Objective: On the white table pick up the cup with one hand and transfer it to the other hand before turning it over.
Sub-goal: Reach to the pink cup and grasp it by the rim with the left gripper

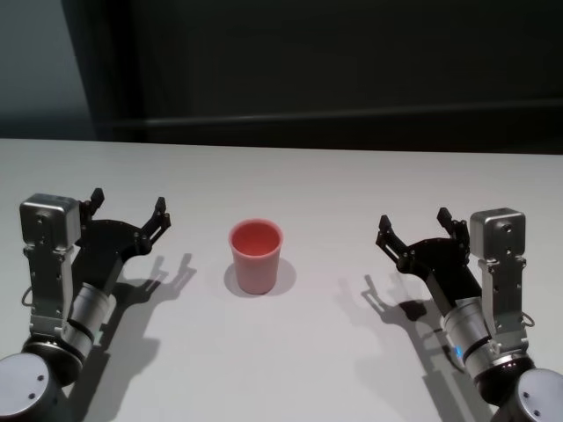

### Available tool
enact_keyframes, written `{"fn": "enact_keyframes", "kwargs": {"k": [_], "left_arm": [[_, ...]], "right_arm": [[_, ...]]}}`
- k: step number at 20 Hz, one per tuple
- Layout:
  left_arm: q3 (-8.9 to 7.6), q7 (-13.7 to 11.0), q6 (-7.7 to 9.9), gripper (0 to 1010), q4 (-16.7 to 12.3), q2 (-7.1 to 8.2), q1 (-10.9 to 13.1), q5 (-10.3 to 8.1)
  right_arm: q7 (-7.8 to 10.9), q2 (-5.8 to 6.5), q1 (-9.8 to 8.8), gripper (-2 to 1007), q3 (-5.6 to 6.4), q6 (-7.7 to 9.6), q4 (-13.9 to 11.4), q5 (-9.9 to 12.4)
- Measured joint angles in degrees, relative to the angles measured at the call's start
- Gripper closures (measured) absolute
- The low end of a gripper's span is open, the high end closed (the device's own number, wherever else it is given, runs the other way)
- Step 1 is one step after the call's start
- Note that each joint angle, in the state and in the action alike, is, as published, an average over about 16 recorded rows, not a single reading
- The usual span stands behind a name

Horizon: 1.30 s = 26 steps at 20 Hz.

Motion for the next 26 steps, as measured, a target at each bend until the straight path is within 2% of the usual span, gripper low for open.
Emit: {"fn": "enact_keyframes", "kwargs": {"k": [26], "left_arm": [[0.0,0.0,0.0,10,0.0,0.0,0.0,0.0]], "right_arm": [[0.0,0.0,0.0,3,0.0,0.0,0.0,0.0]]}}
